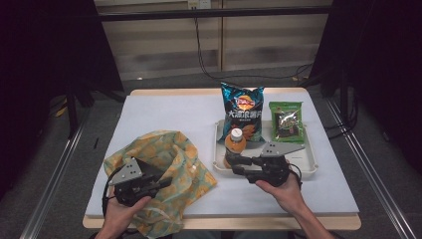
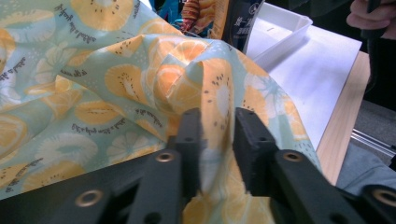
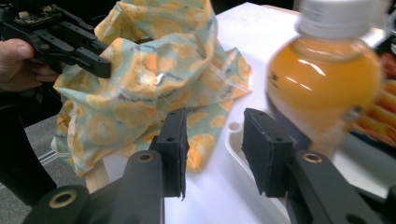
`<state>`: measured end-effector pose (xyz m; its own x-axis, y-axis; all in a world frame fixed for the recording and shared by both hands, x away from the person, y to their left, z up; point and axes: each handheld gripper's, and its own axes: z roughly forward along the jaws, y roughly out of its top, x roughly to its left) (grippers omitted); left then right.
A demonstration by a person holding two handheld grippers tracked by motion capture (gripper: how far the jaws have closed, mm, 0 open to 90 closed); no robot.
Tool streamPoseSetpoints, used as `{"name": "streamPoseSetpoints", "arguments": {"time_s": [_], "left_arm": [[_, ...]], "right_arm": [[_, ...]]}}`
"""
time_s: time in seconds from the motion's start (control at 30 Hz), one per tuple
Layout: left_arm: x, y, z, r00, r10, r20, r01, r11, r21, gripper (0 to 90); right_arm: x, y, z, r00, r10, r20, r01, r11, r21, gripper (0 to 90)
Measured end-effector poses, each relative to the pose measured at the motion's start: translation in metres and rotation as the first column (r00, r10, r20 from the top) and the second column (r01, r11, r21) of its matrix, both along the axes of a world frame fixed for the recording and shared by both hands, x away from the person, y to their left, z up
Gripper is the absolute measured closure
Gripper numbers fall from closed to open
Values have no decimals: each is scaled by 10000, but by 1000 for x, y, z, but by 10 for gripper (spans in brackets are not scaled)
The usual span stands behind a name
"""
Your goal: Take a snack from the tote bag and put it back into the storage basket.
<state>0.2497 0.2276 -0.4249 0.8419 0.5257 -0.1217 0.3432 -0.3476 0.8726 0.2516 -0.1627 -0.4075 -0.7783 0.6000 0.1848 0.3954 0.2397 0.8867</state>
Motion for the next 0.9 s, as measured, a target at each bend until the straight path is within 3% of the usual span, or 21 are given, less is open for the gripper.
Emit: {"name": "streamPoseSetpoints", "arguments": {"time_s": [0.07, 0.23, 0.7, 0.9], "left_arm": [[-1, 0, -1, 9998, -180, -21, 179, 9998, -31, 836], [-2, -1, -1, 9995, -290, -86, 289, 9996, -52, 877], [-4, -3, -5, 9984, -472, -322, 474, 9989, 46, 879], [-6, -6, -8, 9963, -731, -444, 742, 9970, 236, 886]], "right_arm": [[0, 10, 1, 9996, 266, 16, -266, 9996, -16, 616], [1, 25, 2, 9980, 632, 0, -632, 9980, 2, 622], [6, 58, 0, 9924, 1226, -63, -1226, 9924, -56, 571], [15, 80, 3, 9882, 1531, -14, -1531, 9882, -37, 592]]}}
